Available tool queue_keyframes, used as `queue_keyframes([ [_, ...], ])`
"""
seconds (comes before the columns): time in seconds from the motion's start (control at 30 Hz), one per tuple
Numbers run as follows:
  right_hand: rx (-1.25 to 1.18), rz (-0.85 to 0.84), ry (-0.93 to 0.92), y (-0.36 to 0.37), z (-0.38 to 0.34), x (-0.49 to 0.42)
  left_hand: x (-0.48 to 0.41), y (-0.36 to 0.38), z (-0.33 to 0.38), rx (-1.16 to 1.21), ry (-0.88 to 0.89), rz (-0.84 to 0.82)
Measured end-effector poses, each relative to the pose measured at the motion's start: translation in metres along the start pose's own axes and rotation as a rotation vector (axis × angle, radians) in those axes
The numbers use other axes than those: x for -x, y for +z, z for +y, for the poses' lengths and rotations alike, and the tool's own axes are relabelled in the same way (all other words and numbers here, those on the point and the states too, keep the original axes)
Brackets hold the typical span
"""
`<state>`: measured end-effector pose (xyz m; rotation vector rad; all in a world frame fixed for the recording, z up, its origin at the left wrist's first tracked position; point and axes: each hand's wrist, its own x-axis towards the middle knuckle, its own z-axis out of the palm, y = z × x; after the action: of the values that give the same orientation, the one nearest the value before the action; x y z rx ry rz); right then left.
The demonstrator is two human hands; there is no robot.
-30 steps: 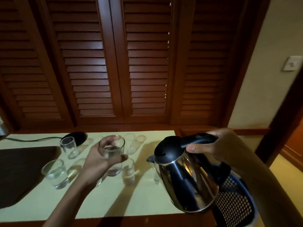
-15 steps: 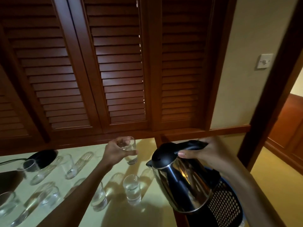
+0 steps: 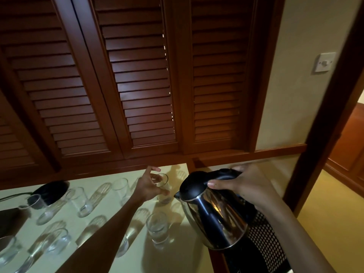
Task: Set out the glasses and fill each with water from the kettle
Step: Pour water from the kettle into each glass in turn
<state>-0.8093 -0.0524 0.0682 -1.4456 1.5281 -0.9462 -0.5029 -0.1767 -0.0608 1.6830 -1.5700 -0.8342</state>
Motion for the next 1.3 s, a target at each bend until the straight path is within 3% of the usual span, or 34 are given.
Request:
queue_keyframes([
  [0.23,0.042,-0.026,-0.049,0.011,-0.001,-0.006,0.0,-0.002,-0.009,-0.044,0.036,-0.062],
  [0.43,0.046,-0.035,-0.041,0.017,-0.006,-0.01,0.014,-0.039,0.01,-0.15,0.192,-0.239],
  [0.53,0.045,-0.039,-0.064,0.02,-0.012,-0.011,0.017,-0.079,0.005,-0.197,0.242,-0.118],
  [0.63,0.053,-0.018,-0.07,0.027,-0.018,-0.012,0.016,-0.108,-0.015,-0.193,0.097,0.09],
  [0.77,0.067,-0.005,-0.089,0.037,-0.031,-0.011,0.012,-0.118,-0.043,-0.144,-0.206,0.053],
  [0.83,0.075,-0.002,-0.094,0.041,-0.037,-0.009,0.011,-0.114,-0.054,-0.054,-0.257,0.043],
  [1.13,0.063,-0.002,-0.131,0.059,-0.049,0.004,0.007,-0.109,-0.064,-0.049,-0.232,0.125],
  [1.3,0.013,-0.053,-0.228,0.061,-0.055,0.022,0.031,-0.129,-0.053,0.038,-0.103,0.209],
])
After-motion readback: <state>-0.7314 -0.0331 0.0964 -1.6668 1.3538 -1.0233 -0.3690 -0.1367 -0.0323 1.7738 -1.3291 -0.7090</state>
